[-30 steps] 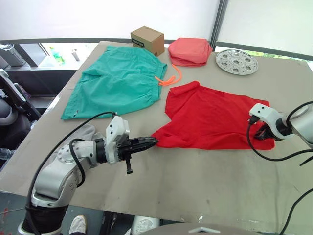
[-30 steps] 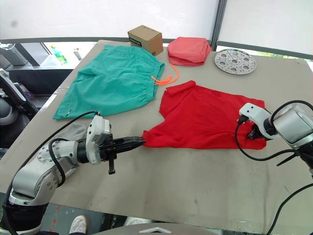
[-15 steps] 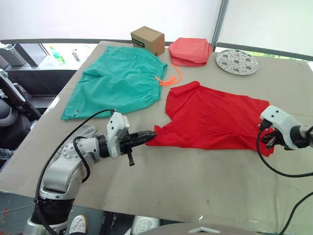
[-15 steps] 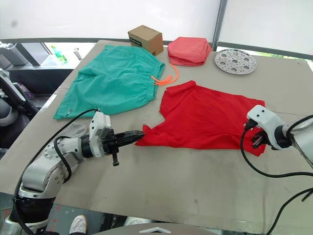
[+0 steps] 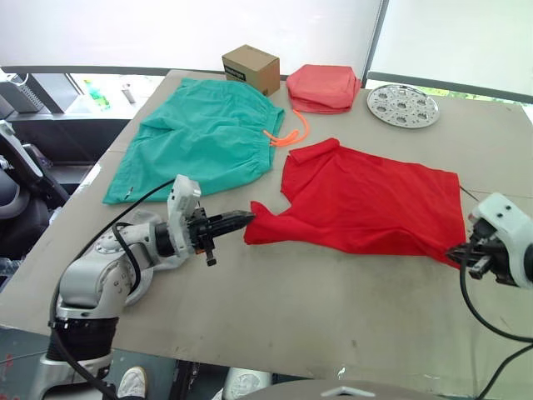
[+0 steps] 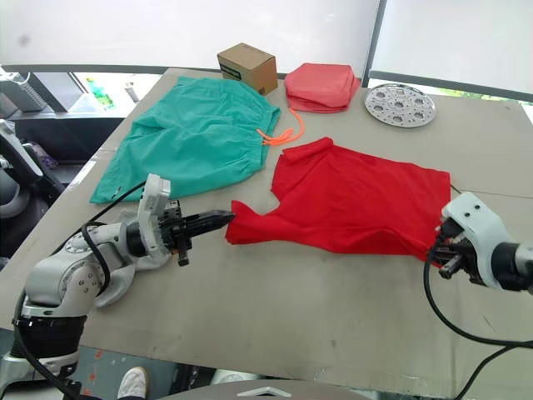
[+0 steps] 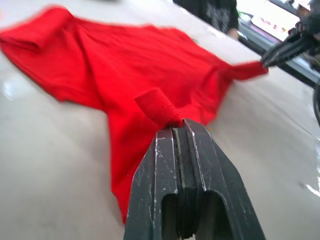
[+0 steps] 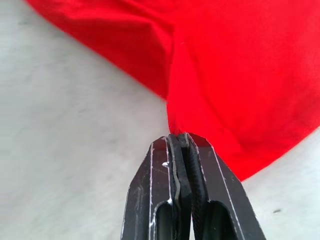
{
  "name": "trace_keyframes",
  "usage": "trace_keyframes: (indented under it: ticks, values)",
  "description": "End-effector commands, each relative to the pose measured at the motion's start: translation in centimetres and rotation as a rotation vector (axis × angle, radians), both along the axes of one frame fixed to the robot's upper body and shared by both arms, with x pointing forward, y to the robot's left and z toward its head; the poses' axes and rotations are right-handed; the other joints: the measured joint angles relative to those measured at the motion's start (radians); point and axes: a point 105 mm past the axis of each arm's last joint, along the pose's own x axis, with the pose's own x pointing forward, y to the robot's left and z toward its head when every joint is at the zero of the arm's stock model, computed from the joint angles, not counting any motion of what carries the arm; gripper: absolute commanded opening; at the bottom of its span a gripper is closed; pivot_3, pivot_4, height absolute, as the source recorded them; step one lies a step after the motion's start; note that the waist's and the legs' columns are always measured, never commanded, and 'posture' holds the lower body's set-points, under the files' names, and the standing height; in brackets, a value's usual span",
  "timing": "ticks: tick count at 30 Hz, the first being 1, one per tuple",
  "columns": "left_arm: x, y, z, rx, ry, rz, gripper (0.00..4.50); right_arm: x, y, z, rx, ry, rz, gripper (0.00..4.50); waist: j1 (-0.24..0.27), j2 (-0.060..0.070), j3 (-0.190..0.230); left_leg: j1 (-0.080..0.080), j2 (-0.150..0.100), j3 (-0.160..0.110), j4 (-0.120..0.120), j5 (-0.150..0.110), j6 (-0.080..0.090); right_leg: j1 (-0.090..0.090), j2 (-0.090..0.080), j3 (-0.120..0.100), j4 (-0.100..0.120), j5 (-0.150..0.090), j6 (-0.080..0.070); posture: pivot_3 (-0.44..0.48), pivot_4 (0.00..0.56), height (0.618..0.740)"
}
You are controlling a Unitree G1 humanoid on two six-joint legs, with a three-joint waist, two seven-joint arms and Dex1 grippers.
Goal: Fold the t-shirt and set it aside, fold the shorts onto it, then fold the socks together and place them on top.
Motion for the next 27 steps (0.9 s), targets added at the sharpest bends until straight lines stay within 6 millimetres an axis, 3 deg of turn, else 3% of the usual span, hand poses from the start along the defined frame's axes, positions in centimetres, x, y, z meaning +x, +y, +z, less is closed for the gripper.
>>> trace_keyframes:
  ticks: [1,11,17,20,27]
  values:
    - [-0.5,0.3,0.6,0.002,0.005,-0.052,0.0,-1.3,0.2,1.0,0.014,-0.029,0.026,0.05,0.0,0.0,0.0,0.0,0.0,0.0,0.0,0.0,0.0,0.0,0.0,0.0,0.0,0.0,0.0,0.0,0.15,0.74]
    - [-0.5,1.3,2.0,0.003,0.028,-0.101,0.0,-3.0,0.7,1.9,0.039,-0.032,0.082,0.05,0.0,0.0,0.0,0.0,0.0,-0.001,0.0,0.0,0.0,0.0,-0.004,-0.001,-0.001,-0.001,0.001,0.0,0.15,0.74]
    - [-2.3,2.0,3.0,-0.016,0.12,-0.163,0.0,-5.5,1.7,2.7,0.143,0.063,0.161,0.05,0.0,-0.001,0.001,-0.001,0.0,-0.002,0.0,0.0,0.0,0.0,-0.004,-0.001,-0.001,-0.001,0.001,0.0,0.15,0.74]
    - [-2.4,2.6,3.3,0.008,0.131,-0.165,0.0,-5.2,1.2,3.0,0.143,0.029,0.134,0.05,0.0,-0.001,0.001,-0.001,0.001,-0.002,0.0,0.0,0.0,0.0,-0.004,-0.002,-0.001,-0.001,0.002,0.0,0.15,0.74]
    - [-1.7,1.9,3.0,0.017,0.085,-0.145,0.0,-4.3,1.2,-0.3,0.107,0.032,0.095,0.05,0.002,-0.003,0.0,-0.001,0.0,-0.003,0.0,0.0,0.0,0.0,-0.006,-0.002,-0.002,-0.002,0.003,0.0,0.15,0.74]
